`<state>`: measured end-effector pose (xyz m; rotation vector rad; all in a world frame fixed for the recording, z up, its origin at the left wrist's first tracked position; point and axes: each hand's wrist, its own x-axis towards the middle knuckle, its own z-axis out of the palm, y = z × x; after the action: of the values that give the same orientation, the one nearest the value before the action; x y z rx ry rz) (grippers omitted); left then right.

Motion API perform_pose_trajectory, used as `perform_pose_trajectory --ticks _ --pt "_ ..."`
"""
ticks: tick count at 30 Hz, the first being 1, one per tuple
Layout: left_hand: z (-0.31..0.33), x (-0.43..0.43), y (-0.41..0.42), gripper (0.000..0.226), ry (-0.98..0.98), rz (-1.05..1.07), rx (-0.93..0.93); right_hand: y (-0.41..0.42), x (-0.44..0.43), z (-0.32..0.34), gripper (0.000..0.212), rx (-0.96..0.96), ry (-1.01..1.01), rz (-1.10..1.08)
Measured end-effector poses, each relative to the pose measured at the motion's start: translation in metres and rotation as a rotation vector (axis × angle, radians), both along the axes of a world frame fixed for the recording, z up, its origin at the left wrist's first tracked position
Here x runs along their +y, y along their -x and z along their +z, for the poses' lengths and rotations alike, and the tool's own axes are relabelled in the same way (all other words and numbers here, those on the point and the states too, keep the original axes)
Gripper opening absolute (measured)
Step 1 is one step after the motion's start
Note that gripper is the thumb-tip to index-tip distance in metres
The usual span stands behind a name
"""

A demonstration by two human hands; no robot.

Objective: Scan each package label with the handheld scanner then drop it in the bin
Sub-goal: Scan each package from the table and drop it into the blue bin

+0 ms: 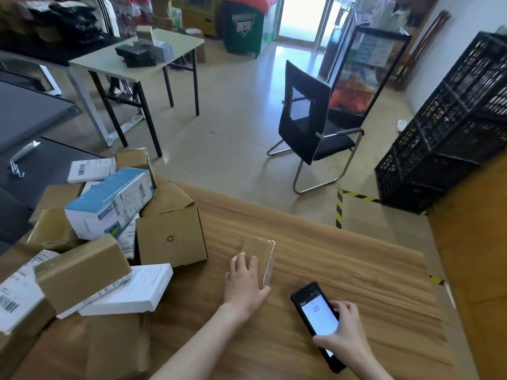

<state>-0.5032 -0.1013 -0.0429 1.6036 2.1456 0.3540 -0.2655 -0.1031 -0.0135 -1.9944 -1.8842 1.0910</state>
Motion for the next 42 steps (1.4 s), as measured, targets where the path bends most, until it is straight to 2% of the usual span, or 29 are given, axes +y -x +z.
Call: perform_pose_trajectory --ticks 4,6,9,14,16,19,21,26,30,35,42 --pt "0.000 -0.008 0.041 0.066 -0.002 -0.048 -0.256 0.008 -0.002 0.002 0.088 0.014 -0.009 0.021" --pt "0.001 -0.012 0.057 0.059 0.016 -0.048 -0.313 0.014 -0.002 0.003 0.087 0.013 -0.015 0.038" --pt "-0.002 -0.017 0.070 0.049 -0.008 -0.027 -0.263 0.022 -0.002 0.005 0.086 0.020 -0.023 0.047" --pt "-0.013 -0.026 0.060 0.060 -0.057 0.094 -0.268 0.034 -0.003 0.008 0.086 0.015 -0.018 0.058" --pt "-0.016 -0.032 0.051 0.072 -0.075 0.134 -0.259 0.037 -0.004 0.010 0.086 0.007 -0.011 0.067" --pt "-0.019 -0.040 0.036 0.104 -0.022 0.151 -0.155 0.042 -0.006 0.015 0.086 -0.035 -0.020 0.108" --pt "-0.020 -0.039 0.032 0.113 0.005 0.142 -0.121 0.045 -0.005 0.020 0.088 -0.073 -0.034 0.140" --pt "-0.026 -0.029 0.051 0.101 -0.027 0.076 -0.214 0.054 -0.003 0.034 0.088 -0.171 -0.061 0.225" --pt "-0.029 -0.022 0.073 0.101 -0.130 -0.068 -0.305 0.063 0.003 0.045 0.094 -0.295 -0.092 0.346" --pt "-0.019 -0.022 0.083 0.101 -0.221 -0.203 -0.293 0.073 0.016 0.063 0.095 -0.487 -0.206 0.545" --pt "-0.010 -0.017 0.072 0.102 -0.230 -0.245 -0.248 0.068 0.021 0.083 0.100 -0.630 -0.304 0.628"
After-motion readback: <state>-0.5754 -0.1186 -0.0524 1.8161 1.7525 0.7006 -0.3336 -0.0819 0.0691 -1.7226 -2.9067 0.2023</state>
